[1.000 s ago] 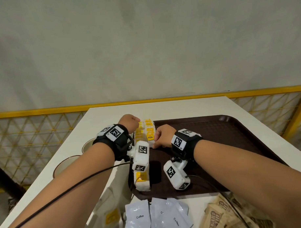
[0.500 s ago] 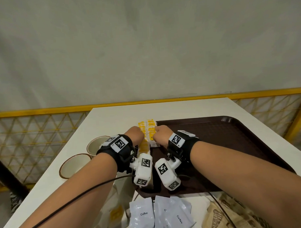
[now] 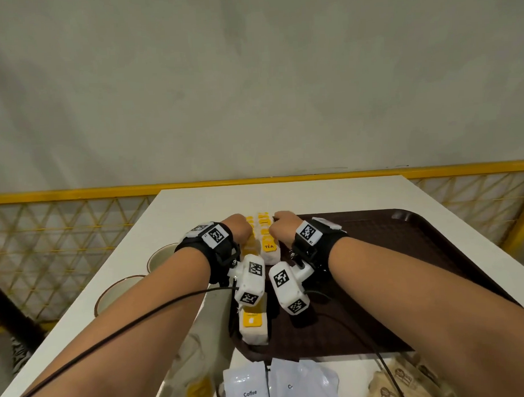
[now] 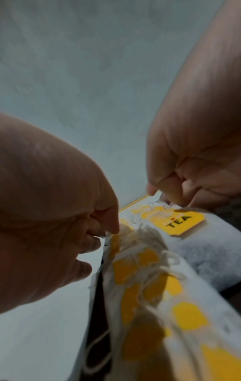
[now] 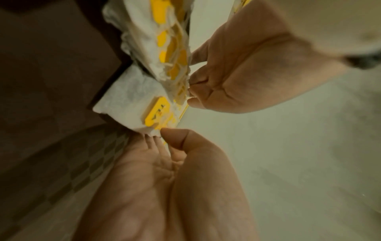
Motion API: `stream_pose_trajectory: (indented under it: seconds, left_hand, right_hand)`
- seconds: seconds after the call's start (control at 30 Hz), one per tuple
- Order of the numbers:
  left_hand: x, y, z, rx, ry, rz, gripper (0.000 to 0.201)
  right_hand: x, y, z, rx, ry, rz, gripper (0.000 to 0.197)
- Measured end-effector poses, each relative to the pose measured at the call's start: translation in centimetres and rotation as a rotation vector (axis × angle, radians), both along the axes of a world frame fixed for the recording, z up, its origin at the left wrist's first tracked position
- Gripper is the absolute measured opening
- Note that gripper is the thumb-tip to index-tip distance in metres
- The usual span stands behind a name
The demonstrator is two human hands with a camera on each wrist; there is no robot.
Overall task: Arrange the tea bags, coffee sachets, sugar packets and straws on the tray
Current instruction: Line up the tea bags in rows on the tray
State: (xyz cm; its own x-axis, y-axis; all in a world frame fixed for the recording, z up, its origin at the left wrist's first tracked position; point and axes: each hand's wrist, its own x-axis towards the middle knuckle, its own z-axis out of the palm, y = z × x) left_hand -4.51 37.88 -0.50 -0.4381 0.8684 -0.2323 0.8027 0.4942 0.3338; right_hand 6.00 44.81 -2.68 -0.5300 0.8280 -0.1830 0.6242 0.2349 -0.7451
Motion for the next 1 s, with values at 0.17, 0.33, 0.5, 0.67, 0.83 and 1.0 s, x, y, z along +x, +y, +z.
stream_pose_trajectory:
  seconds: [0.17,0.33,0.5,0.67,0.83,1.0]
  left_hand:
    - [0.6,-3.6,3.2,0.234,-0.206,0.067,0.042]
    - [1.4,-13.3,6.3,0.223,-0.533,-0.117,0.027]
    - [0.6,-23.3,5.5,-0.143,-0.06,-0.425,0.029]
    - [-0.4,-30.5,3.3,-0.279,0.087,-0.479,0.056]
    - [-0.4,-31.9,2.8,-0.09,0.129,-0.403,0.037]
    - [-0.2,-34.4,4.1,-0.014,0.081,-0.34,0.044]
  right_hand:
    - [2.7,-1.2,2.3,-0.039,0.097,-0.049,0.048]
    - [5.7,-9.1,4.9,-0.412,0.327,0.246,0.028]
    - [6.4,-17.9,5.0,-0.104,-0.095,0.718,0.036]
    - [5.0,-23.4,4.0,0.439,-0.489,0.982,0.064]
    - [3.5,-24.4,2.0,0.61,-0.515,1.01,0.044]
    - [3.5,-23.5,3.1,0.56,-0.308,0.856,0.024]
